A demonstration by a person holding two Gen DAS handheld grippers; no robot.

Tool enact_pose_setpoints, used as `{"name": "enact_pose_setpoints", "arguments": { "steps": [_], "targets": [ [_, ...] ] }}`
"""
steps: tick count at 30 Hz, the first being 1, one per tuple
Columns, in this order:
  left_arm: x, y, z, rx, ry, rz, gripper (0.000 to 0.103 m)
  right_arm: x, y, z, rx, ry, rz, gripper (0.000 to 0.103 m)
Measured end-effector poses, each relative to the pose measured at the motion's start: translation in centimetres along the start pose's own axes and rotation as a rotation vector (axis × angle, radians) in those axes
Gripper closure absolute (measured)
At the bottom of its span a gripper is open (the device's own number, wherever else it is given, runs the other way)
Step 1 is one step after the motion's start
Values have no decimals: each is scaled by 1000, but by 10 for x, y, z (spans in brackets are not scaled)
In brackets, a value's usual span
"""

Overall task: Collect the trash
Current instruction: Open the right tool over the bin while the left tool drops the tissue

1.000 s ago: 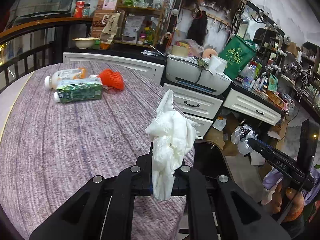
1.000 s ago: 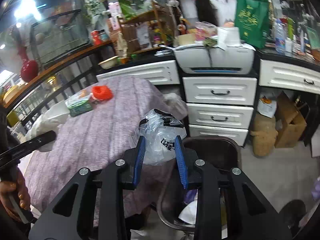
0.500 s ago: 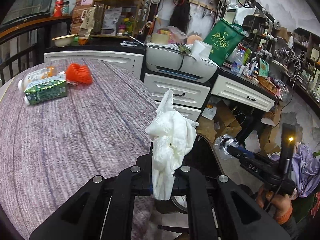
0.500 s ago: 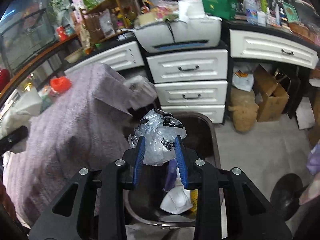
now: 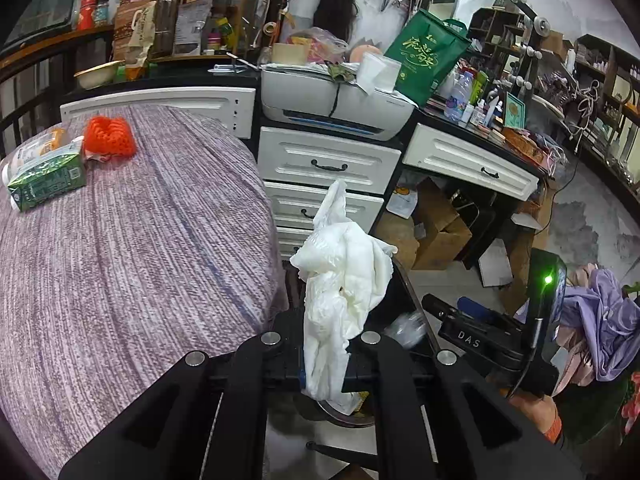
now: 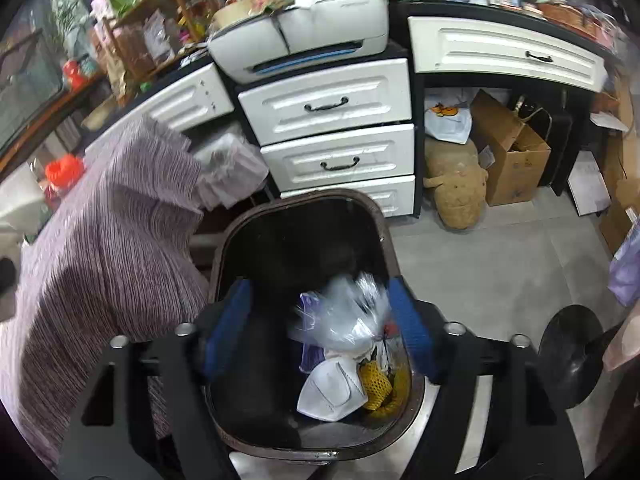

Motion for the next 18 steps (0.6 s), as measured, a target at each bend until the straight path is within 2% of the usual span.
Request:
{"name": "enact_pose_setpoints", "arguments": {
  "steps": [6, 16, 18],
  "targets": [
    [-16, 0, -15, 37, 28, -20, 94, -7, -19, 30, -92, 26, -17, 21],
    [-45, 4, -44, 110, 72, -69, 94, -13, -47, 91, -277, 37, -47, 16],
    [-48, 5, -49, 120, 74, -78, 94, -15, -50, 101, -311, 38, -56, 12]
  ]
}}
Point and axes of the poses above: each gripper's, at about its wrist camera, not at the fingertips, and z roughly against the way its jaws point, x to its left, y to its underside, the point moved 8 cm from there along -z, roughly the way its jaws point, and after that the axes turned 2 degrees about -x, right-handed, at the moved point
